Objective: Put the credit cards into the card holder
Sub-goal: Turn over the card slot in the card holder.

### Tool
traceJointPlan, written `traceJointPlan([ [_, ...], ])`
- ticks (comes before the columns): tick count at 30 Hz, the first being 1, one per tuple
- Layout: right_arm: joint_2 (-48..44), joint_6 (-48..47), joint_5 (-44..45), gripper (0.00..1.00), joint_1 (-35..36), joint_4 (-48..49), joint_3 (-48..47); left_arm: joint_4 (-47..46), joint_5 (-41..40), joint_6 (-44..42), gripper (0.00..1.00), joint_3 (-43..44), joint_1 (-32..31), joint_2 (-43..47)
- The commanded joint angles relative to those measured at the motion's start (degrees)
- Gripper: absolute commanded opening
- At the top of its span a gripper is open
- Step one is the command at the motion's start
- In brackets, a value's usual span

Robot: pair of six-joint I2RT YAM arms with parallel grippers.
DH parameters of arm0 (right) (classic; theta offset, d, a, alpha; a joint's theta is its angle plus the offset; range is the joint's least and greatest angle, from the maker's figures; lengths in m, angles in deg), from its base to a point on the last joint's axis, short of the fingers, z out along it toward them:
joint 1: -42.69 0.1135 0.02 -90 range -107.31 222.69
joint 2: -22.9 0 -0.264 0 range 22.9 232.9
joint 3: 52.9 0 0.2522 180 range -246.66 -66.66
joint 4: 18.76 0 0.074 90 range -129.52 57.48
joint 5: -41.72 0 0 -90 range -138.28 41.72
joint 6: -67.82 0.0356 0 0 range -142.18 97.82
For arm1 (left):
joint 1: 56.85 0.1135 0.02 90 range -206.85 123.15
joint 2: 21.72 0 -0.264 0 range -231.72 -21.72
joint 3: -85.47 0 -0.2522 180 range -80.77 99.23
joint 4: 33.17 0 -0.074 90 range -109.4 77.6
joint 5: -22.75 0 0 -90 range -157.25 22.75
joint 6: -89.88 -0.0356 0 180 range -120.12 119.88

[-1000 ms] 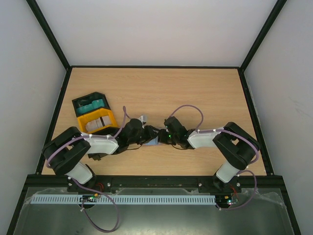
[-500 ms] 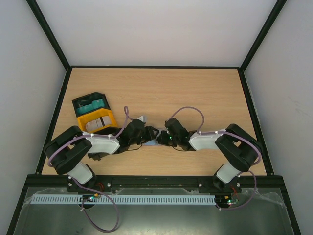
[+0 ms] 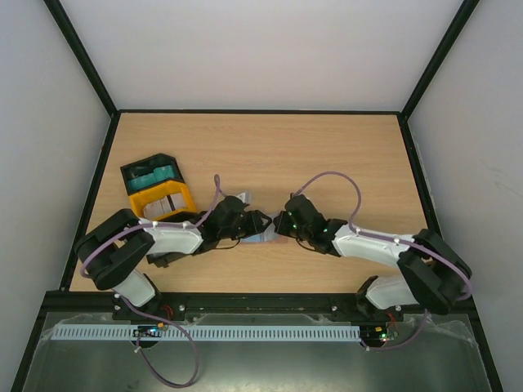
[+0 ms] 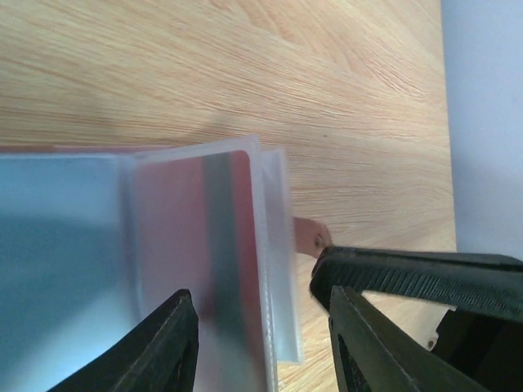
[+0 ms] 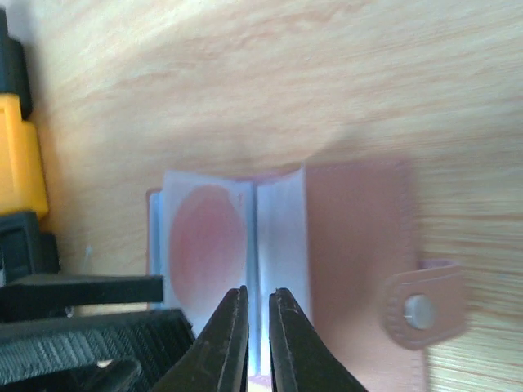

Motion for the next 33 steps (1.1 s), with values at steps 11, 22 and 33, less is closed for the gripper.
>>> traceJointPlan([
  [11, -15.8, 0.7, 19.0, 0.18, -0.4, -15.4, 0.3, 14.8, 0.5, -12.4, 0.56, 10.5, -1.0, -0.5],
  [22, -11.5, -7.1, 15.3, 0.47, -1.1, -20.0, -8.3, 38.5, -12.6, -19.9, 0.84, 14.9, 4.4, 18.8],
  [33, 5.0, -11.9, 11.7, 0.55, -4.1, -16.9, -20.2, 52.7, -10.6, -25.1, 1.00, 13.3, 26.1, 33.8],
])
